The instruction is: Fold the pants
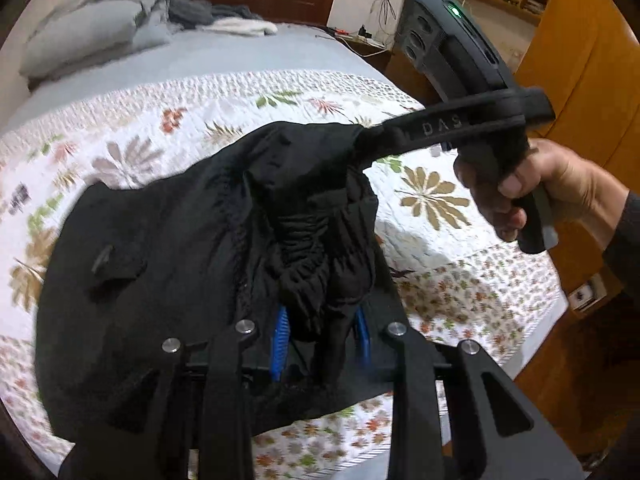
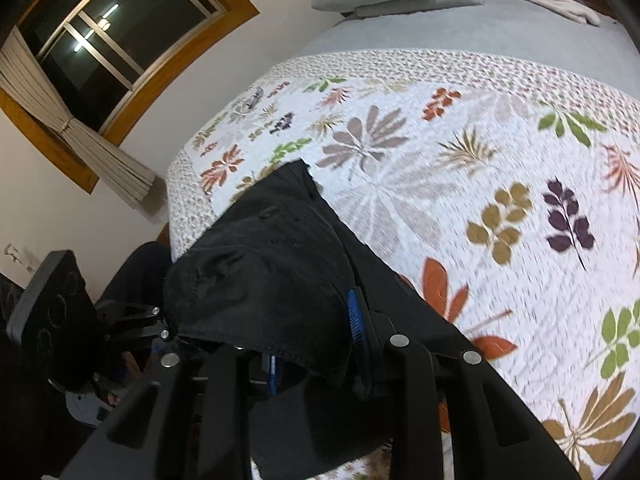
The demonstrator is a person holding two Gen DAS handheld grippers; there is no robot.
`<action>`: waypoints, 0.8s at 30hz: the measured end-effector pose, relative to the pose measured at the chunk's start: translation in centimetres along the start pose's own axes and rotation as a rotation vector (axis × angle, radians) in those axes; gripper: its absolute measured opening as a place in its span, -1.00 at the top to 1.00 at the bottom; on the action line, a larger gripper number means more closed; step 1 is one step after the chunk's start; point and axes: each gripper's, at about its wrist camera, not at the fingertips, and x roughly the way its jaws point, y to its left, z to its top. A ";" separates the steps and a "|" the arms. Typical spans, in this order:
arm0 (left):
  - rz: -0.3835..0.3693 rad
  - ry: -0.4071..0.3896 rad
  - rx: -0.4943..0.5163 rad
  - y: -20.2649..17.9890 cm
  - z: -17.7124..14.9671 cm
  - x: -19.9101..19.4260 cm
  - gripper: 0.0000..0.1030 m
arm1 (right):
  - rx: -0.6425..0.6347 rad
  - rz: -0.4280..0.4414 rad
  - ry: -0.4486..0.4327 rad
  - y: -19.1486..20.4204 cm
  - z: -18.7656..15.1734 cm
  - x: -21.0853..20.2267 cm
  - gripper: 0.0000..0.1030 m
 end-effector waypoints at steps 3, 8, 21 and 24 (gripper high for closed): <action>-0.033 0.029 -0.013 0.3 -0.5 1.0 0.50 | 0.036 -0.012 0.005 -1.3 -1.1 0.0 0.22; -0.072 0.060 0.006 0.7 -1.4 2.2 0.47 | 0.152 -0.026 0.007 -3.6 -3.8 -0.5 0.13; -0.209 0.119 0.007 0.6 -1.3 3.2 -0.12 | 0.443 0.021 -0.233 -1.3 -10.1 -3.4 -0.17; -0.313 0.109 -0.062 1.9 -1.2 1.4 -0.17 | 0.403 -0.061 -0.233 0.8 -9.9 -3.9 -0.17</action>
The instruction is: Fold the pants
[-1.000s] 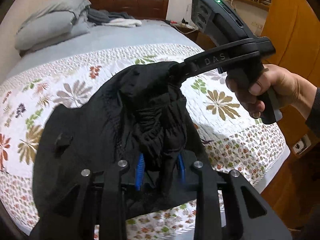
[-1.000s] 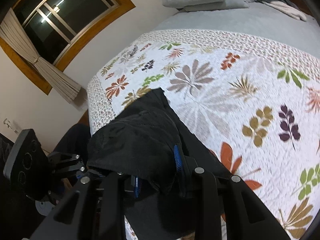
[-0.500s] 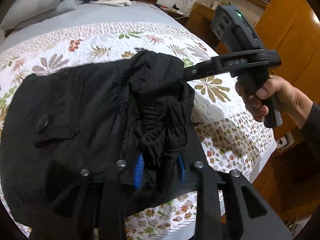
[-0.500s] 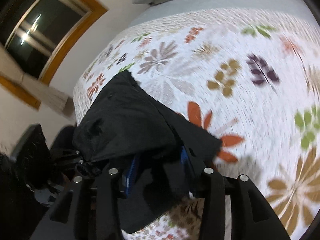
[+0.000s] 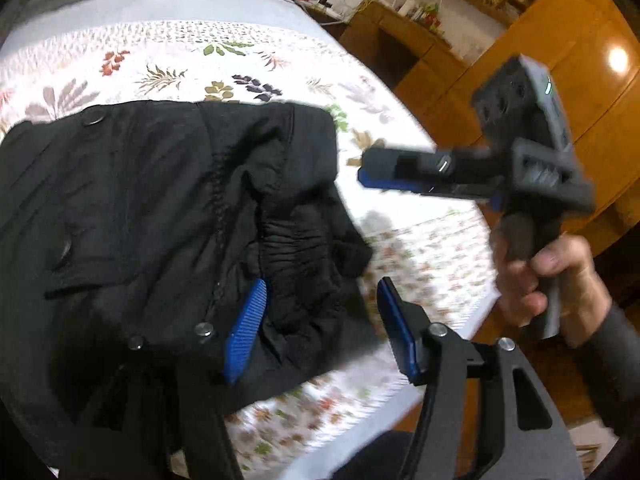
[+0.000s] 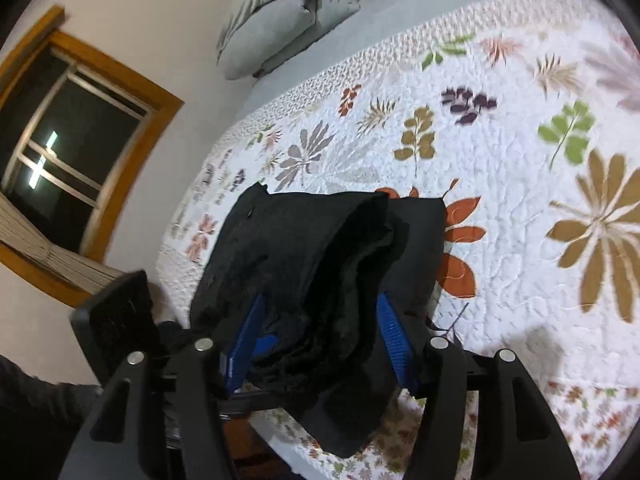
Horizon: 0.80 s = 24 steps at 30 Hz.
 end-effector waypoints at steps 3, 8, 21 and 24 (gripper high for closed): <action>-0.062 -0.035 -0.048 0.5 0.0 -2.6 -0.24 | -0.064 -0.095 -0.002 2.2 -0.6 -0.2 -0.17; -0.107 -0.165 -0.102 3.5 1.1 -9.4 -0.49 | -0.122 -0.127 0.031 5.4 -2.6 0.7 -0.17; 0.063 -0.119 -0.186 13.1 0.3 -9.2 -0.53 | -0.032 -0.138 0.116 2.7 -3.7 4.2 0.77; 0.058 -0.121 -0.182 13.0 -0.1 -8.7 -0.56 | -0.045 -0.155 0.127 2.3 -4.5 3.8 0.86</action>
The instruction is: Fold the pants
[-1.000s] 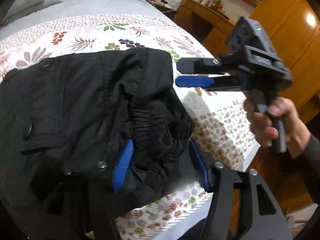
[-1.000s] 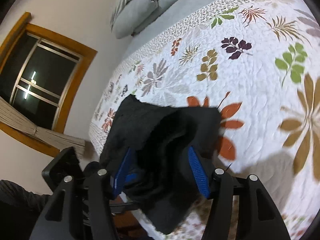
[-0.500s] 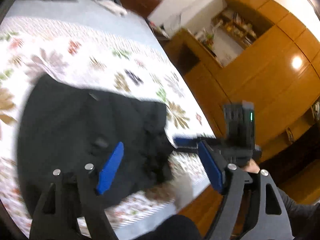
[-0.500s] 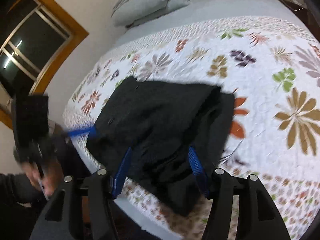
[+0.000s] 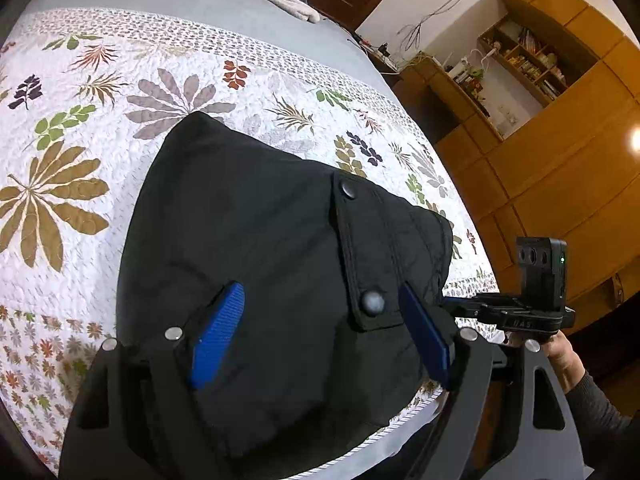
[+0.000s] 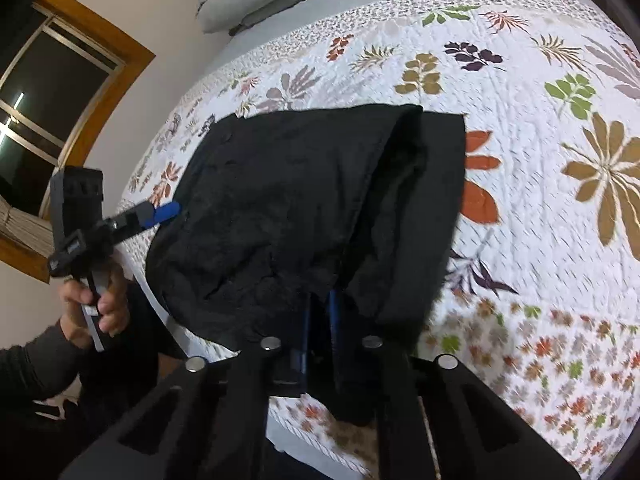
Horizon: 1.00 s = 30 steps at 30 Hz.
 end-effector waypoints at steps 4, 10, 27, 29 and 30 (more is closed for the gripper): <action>0.011 0.009 0.018 -0.1 0.1 1.1 -0.63 | 0.037 -0.024 -0.018 -1.3 -0.8 -0.5 0.95; -0.010 -0.004 -0.003 -0.5 0.5 0.2 -0.63 | 0.169 0.046 -0.053 -0.7 -2.6 -2.5 0.17; 0.027 -0.082 -0.051 1.6 -0.4 -4.6 -0.63 | 0.372 0.054 -0.238 -0.3 -4.8 -1.2 0.62; 0.034 -0.066 -0.048 2.0 -0.7 -4.0 -0.63 | 0.390 0.052 -0.263 -1.0 -5.4 -1.8 0.62; 0.036 -0.056 -0.054 2.3 -0.8 -3.6 -0.63 | 0.410 0.052 -0.262 -1.5 -6.0 -1.6 0.63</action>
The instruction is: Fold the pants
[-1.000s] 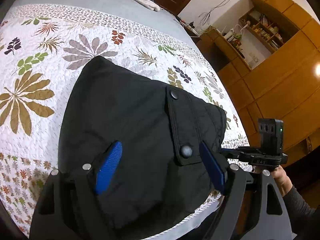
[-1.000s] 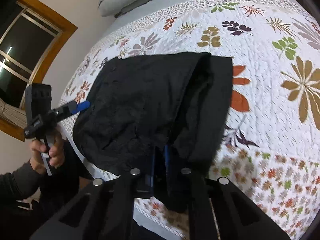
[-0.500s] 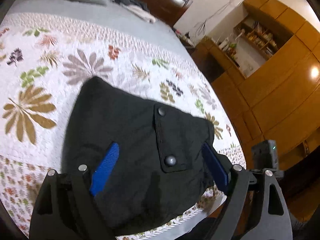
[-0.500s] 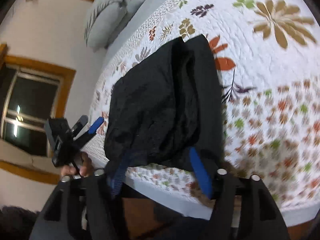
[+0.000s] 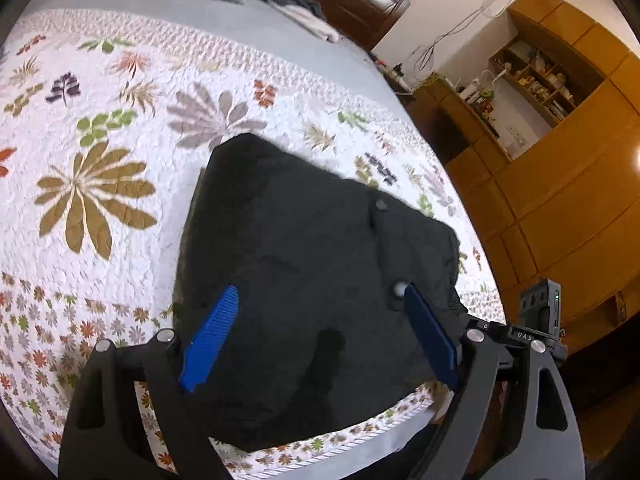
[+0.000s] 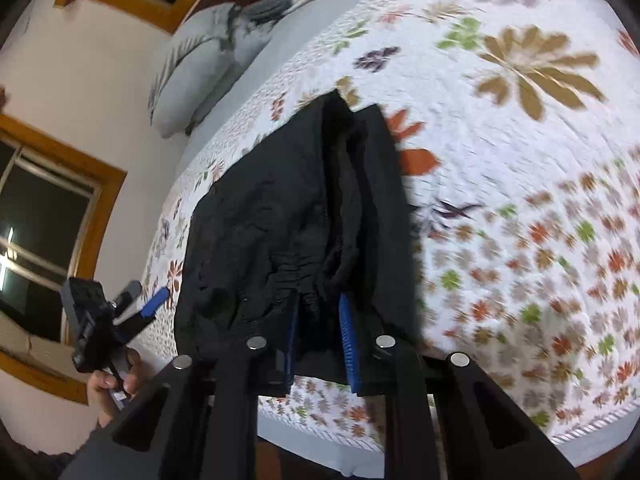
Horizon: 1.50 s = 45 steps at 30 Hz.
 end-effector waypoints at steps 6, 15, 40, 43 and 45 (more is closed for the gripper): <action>0.038 0.044 -0.010 1.3 -0.7 1.6 -0.65 | 0.007 0.002 -0.009 -1.4 -0.5 0.5 0.58; 0.042 0.064 -0.008 1.7 -0.8 2.0 -0.68 | -0.139 -0.047 -0.074 3.0 0.1 -2.7 0.51; 0.245 0.044 0.363 -1.5 3.1 -0.5 -0.73 | -0.104 -0.077 0.024 2.2 9.6 4.6 0.16; 0.243 0.068 0.360 -0.6 3.8 0.3 -0.73 | -0.086 -0.026 0.046 1.6 9.8 4.2 0.01; 0.243 0.083 0.365 0.0 4.2 0.6 -0.73 | -0.084 -0.048 0.035 1.3 10.0 3.4 -0.39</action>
